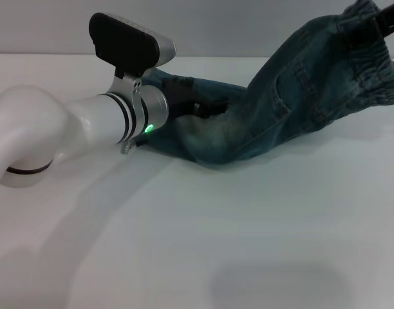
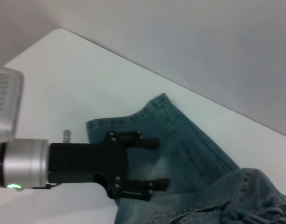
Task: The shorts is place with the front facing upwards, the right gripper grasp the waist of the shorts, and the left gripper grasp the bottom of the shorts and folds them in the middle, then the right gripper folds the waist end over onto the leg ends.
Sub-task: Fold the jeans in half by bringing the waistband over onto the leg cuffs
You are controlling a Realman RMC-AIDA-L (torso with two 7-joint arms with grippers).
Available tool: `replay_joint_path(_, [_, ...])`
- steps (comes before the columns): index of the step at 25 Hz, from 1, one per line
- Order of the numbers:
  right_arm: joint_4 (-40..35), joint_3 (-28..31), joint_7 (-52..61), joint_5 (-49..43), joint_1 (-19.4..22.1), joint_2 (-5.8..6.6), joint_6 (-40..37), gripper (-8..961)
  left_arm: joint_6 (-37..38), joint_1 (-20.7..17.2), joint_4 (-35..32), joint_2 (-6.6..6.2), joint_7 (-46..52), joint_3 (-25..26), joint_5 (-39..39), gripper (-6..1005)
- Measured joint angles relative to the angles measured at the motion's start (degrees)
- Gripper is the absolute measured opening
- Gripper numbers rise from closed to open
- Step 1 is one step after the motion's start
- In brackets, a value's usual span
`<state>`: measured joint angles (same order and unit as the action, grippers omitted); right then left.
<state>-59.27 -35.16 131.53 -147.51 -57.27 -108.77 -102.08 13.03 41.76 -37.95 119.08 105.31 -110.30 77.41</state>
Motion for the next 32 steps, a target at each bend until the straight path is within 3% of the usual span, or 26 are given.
replay_joint_path(18, [0.16,0.01,-0.05,4.31,-2.71,1.37,-2.77,82,-0.65,-0.24,-0.65,0.0,0.16,-9.0,-6.52,834])
replay_joint_path(32, [2.27,0.0,-0.5,4.35,-5.08,1.48,-1.83,81,7.68,-0.54,-1.88,-0.01,-0.28,-9.4,-10.56,834])
